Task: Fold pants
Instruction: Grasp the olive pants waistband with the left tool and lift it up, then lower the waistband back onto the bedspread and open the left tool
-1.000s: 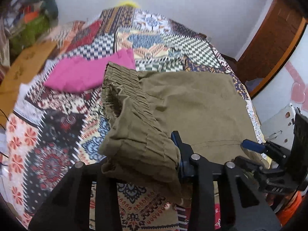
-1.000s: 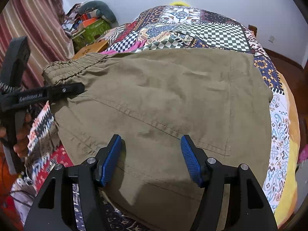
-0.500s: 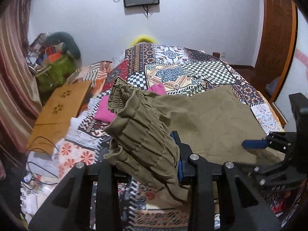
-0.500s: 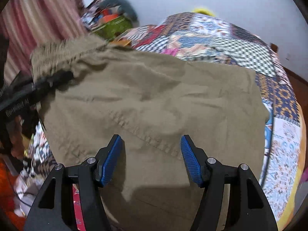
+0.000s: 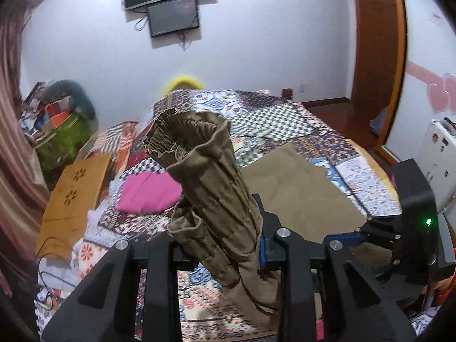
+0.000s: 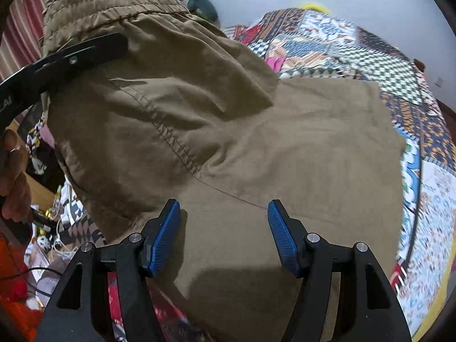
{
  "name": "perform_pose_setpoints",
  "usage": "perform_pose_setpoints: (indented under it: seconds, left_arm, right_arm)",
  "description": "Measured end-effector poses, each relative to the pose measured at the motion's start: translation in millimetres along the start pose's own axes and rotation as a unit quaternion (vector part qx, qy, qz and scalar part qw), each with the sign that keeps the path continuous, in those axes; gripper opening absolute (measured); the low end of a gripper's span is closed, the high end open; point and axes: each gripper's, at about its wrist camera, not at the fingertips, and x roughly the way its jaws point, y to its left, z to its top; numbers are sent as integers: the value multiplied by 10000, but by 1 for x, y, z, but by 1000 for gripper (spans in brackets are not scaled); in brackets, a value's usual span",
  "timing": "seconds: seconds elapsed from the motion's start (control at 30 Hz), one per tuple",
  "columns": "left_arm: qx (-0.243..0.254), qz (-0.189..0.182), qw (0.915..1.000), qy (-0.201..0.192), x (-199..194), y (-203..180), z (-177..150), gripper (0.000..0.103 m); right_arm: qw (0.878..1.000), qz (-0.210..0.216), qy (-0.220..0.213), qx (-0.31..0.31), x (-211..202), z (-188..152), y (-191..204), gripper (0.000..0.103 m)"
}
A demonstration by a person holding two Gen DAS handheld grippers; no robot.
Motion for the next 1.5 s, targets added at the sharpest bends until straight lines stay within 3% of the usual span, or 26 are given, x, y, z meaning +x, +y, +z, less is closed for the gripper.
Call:
perform_pose_setpoints:
  seconds: [0.27,0.53,0.87,1.13,1.27,1.4,1.47,1.5]
  left_arm:
    - [179,-258,9995,14,3,-29,14,29]
    - [296,-529,9980,185,15,-56,28,29]
    - [585,-921,9921,622,45,-107,29,29]
    - [872,-1320,9790,1288,78,-149,10,29]
    - [741,-1514,9716,1659,93,-152,2,31]
    - [620,-1581,9688,1808,97,-153,-3,36]
    - [541,-1752,9661,1820,96,-154,-5,54]
    - [381,-1953,9620,1870,96,-152,-6,71]
  right_arm:
    - [9936,-774,-548,607,-56,-26,-52,60]
    - [9878,-1181,-166,1001,-50,-59,-93,60]
    - [9885,-962,-270,1132,-53,-70,-102,60]
    - [9871,-903,-311,1287,-54,-77,-108,60]
    - [9859,-935,-356,1340,-57,-78,-111,60]
    - [9840,-1030,-419,1390,-66,-80,-113,60]
    - [9826,-1076,-462,1440,-70,-81,-116,60]
    - [9818,-1107,-486,1464,-73,-81,-118,60]
